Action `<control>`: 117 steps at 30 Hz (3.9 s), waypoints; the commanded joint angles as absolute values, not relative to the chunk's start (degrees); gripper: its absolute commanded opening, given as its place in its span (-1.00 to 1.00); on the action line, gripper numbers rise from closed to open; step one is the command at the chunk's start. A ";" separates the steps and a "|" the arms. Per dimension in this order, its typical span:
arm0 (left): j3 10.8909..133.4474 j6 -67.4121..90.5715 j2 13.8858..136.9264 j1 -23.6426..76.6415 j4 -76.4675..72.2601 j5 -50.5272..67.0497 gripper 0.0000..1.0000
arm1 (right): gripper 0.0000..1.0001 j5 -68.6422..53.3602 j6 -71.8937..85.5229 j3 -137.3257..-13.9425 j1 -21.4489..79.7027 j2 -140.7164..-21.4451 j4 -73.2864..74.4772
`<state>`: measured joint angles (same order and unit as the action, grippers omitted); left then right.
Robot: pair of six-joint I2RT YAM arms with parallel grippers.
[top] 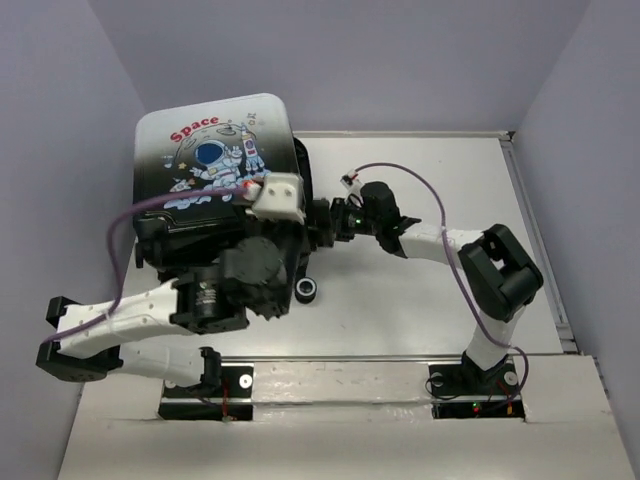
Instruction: Pack the luggage
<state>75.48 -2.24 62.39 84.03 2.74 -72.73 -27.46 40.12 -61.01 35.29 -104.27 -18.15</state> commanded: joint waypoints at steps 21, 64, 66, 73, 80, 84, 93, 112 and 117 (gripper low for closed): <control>116.43 19.07 91.91 11.89 23.37 -9.60 0.82 | 0.87 -6.85 16.52 -68.55 11.60 -74.22 21.35; 113.03 26.54 103.89 -8.35 14.77 9.76 0.75 | -0.67 24.97 4.48 -77.60 46.14 -72.44 27.59; 112.50 26.37 103.36 -8.35 14.68 9.58 0.75 | -0.68 24.87 5.71 -78.22 46.14 -70.49 29.96; 110.22 26.10 103.18 -8.35 13.89 9.32 0.75 | -0.68 22.07 11.95 -67.52 46.14 -64.87 32.08; 113.62 24.26 107.31 -8.52 15.81 6.51 0.75 | -0.61 23.11 19.25 -56.26 46.14 -62.33 32.34; 117.32 24.43 111.53 -8.61 17.14 6.94 0.76 | -0.64 25.49 19.78 -57.91 46.14 -58.98 34.80; 130.32 22.77 123.04 -8.70 21.17 11.16 0.77 | 0.99 18.81 19.69 -62.31 46.14 -59.94 41.39; 134.30 17.85 137.63 -5.54 20.13 32.78 0.62 | -0.86 7.38 19.33 -71.20 60.73 -75.93 33.58; 122.81 19.77 134.57 -3.43 16.53 36.65 0.56 | -0.86 14.22 23.37 -62.94 61.26 -78.04 25.50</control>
